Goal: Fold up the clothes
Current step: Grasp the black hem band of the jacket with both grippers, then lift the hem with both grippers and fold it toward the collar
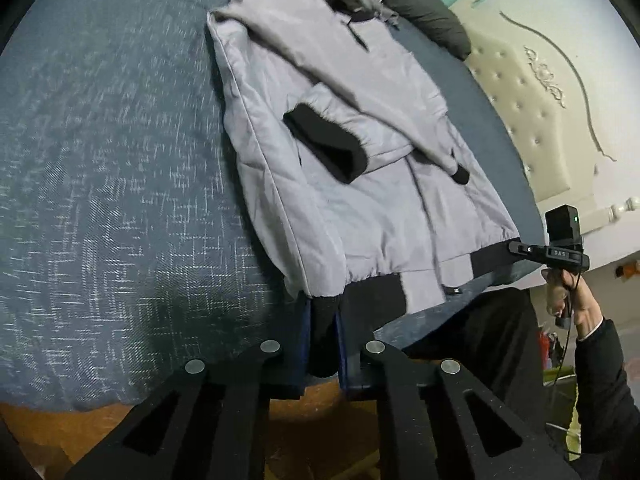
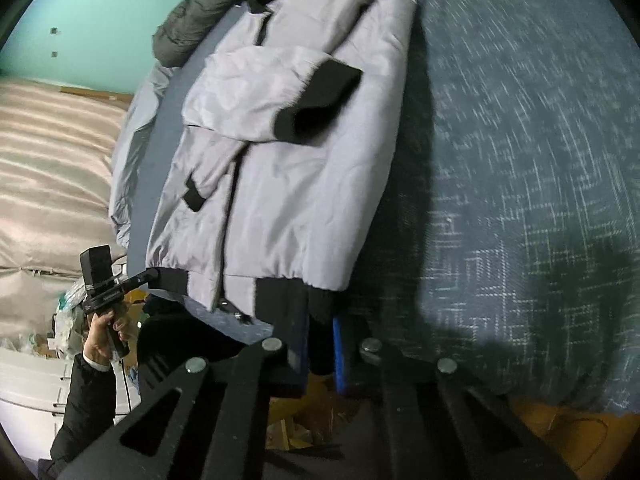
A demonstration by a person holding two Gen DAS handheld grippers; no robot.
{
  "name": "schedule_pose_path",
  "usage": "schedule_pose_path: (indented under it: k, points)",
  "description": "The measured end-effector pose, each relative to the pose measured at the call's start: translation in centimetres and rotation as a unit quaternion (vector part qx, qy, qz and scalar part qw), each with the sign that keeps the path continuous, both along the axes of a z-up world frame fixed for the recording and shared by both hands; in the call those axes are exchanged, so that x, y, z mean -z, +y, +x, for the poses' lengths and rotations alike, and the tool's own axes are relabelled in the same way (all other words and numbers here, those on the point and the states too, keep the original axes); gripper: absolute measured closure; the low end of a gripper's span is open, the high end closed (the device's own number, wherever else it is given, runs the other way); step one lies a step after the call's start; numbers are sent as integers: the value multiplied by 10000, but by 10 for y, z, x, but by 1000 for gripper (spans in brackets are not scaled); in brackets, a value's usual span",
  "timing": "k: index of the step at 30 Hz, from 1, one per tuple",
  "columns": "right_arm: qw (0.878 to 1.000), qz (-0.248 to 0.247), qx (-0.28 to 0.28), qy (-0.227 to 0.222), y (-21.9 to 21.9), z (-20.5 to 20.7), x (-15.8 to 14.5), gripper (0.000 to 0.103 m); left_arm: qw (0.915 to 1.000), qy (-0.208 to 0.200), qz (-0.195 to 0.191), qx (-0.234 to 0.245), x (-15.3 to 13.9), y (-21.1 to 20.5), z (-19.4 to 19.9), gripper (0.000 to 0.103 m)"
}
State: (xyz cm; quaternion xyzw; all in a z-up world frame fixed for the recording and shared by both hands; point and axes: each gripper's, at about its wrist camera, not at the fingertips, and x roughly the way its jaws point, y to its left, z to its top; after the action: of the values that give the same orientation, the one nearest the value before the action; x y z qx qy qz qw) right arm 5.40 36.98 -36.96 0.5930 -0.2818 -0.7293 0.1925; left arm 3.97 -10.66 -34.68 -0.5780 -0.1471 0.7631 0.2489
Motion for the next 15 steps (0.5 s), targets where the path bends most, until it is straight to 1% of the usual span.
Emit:
schedule_pose_path:
  k: [3, 9, 12, 15]
  points:
    - [9997, -6, -108, 212, -5, 3, -16, 96, 9999, 115, 3, 47, -12, 1, 5, 95]
    - [9991, -30, -263, 334, -12, 12, -25, 97, 9995, 253, 48, 180, -30, 2, 18, 95]
    - [9986, -42, -340, 395, -16, 17, -30, 97, 9993, 250, 35, 271, -33, 4, 25, 95]
    - [9981, -54, -417, 456, -20, 22, -35, 97, 9995, 174, -18, 280, -29, 3, 25, 95]
